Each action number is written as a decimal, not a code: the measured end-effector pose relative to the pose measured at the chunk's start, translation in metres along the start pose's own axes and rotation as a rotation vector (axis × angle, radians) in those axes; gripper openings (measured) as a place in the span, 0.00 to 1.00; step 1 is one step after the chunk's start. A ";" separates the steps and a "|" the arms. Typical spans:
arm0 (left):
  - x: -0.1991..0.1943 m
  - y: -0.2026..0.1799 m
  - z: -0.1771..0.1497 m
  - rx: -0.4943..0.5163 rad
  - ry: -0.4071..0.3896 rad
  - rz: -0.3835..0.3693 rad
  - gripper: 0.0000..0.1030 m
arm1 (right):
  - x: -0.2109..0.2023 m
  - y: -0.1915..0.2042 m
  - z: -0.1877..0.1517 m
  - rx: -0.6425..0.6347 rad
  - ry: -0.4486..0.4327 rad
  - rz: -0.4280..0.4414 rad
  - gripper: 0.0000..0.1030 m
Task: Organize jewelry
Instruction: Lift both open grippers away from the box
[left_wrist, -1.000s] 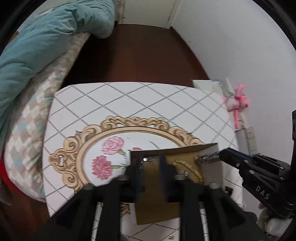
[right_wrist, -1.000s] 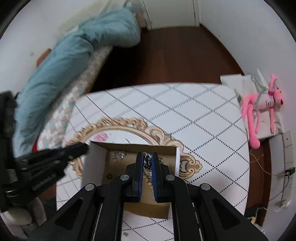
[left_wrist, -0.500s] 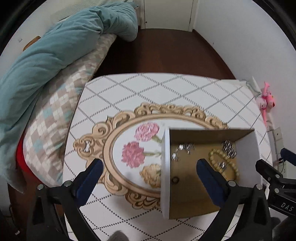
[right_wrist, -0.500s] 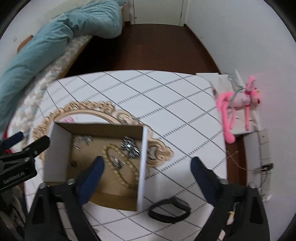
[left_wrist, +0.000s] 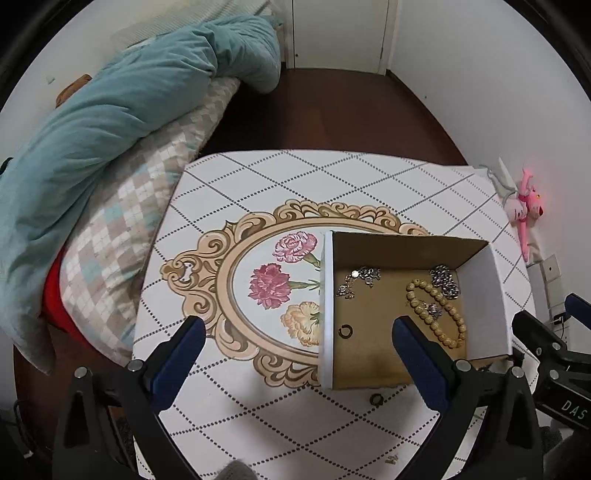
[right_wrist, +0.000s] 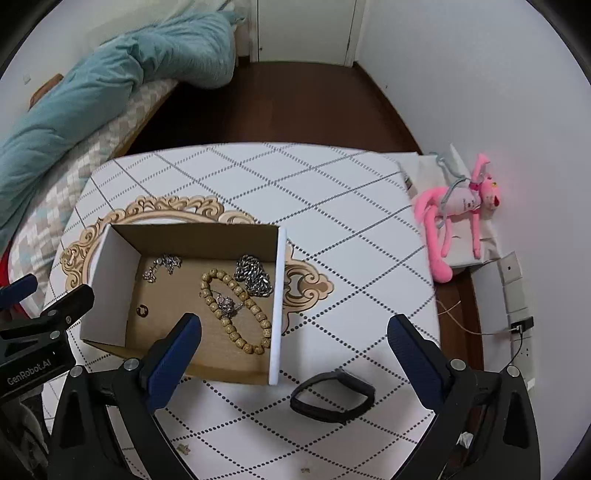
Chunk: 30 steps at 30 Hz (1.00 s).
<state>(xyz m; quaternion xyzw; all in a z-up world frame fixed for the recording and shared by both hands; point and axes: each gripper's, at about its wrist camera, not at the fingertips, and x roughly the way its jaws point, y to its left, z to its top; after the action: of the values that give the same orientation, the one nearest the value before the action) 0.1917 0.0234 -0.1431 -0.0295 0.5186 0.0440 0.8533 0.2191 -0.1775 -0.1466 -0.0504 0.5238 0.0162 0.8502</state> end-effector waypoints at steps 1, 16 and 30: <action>-0.006 0.001 -0.002 -0.003 -0.011 0.000 1.00 | -0.006 0.000 -0.003 0.002 -0.012 -0.003 0.99; -0.080 0.000 -0.027 0.008 -0.153 0.041 1.00 | -0.083 -0.001 -0.037 0.042 -0.153 0.049 0.99; -0.035 -0.005 -0.061 -0.003 -0.065 0.078 1.00 | -0.026 -0.069 -0.080 0.247 0.005 0.083 0.99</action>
<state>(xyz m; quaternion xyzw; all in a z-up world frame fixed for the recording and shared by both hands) 0.1222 0.0108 -0.1397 -0.0092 0.4914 0.0791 0.8673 0.1421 -0.2532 -0.1543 0.0762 0.5255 -0.0133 0.8472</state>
